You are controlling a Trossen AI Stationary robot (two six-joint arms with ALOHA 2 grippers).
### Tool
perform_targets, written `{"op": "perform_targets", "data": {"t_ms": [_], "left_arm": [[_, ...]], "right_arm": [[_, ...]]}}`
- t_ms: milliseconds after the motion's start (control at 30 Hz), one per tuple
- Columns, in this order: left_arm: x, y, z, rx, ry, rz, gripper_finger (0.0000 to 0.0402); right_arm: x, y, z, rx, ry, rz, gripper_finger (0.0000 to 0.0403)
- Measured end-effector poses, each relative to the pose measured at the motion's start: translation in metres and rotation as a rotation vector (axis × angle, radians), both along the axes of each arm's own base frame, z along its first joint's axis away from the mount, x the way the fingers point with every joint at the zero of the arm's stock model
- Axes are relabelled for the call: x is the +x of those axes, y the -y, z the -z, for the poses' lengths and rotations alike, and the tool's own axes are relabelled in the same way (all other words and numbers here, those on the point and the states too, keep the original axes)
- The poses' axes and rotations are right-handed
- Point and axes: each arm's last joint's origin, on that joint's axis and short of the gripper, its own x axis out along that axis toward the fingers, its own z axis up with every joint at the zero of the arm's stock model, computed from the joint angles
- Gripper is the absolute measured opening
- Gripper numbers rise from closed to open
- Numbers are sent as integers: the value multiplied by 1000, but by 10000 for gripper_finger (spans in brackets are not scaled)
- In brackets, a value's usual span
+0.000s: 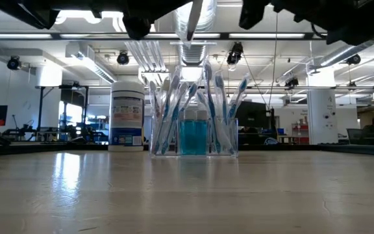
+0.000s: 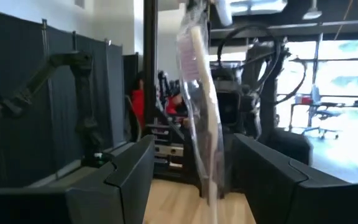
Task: Pick & Place toothbrushing station
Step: Put the purple toothbrush into the transparent organizer
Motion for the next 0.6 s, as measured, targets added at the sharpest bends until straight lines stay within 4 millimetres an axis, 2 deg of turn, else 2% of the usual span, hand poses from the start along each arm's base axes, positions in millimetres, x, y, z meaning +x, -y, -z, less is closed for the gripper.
{"op": "perform_targets", "data": {"t_ms": [333,600], "left_arm": [[0,-1,3,2,-28,-17,5],[1,-4,5,-26,-46,-30,0]], "right_arm": [[34,-2,6,47,-52,-3,190],[40,-2,9,57,-97,-6,128]]}}
